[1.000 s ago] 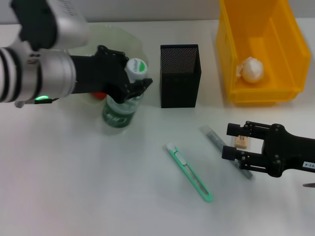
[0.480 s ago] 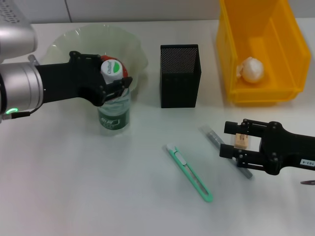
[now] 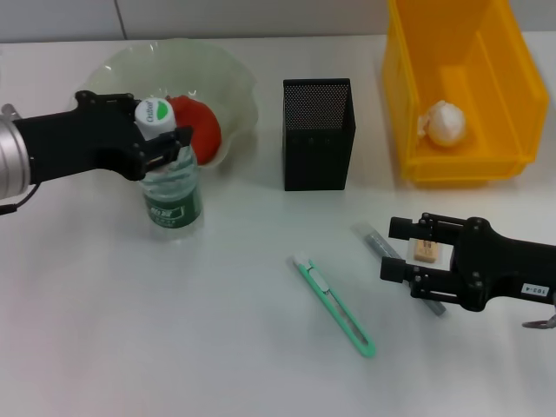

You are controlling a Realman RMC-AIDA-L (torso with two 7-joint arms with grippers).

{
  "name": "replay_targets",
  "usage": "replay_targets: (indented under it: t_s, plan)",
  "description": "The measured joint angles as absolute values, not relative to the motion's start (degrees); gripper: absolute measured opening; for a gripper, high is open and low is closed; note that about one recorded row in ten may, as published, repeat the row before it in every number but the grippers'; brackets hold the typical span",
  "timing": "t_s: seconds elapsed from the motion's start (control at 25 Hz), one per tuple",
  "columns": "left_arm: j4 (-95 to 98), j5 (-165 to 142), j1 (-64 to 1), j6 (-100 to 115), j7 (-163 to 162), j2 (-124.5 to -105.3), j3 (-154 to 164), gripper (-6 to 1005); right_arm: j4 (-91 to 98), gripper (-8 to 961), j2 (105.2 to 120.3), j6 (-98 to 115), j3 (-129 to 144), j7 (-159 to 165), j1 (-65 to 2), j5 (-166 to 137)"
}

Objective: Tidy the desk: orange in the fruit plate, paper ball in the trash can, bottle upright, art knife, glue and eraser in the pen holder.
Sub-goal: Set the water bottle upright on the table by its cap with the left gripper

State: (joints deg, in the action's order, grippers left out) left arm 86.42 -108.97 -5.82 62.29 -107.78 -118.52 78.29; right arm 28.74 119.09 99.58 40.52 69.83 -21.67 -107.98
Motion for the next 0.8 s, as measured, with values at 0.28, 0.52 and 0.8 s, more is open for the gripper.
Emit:
replay_targets:
  t_s: [0.28,0.52,0.8]
  plan:
    - [86.0,-108.2,-5.6,65.6,-107.7,-118.54,74.8,469,28.6,676,119.09,98.9,40.5,69.8,-21.9,-108.0]
    - [85.8,-107.5,-5.1,66.0,-107.7,-118.53,72.8,471,28.6,676,119.09,98.8,40.6,69.8,-22.3,-108.0]
    - [84.8,-106.8,-5.4,65.8,-107.7,-118.58,69.8,473,28.7,677,119.09,98.5,40.7,69.8,-22.7,-108.0]
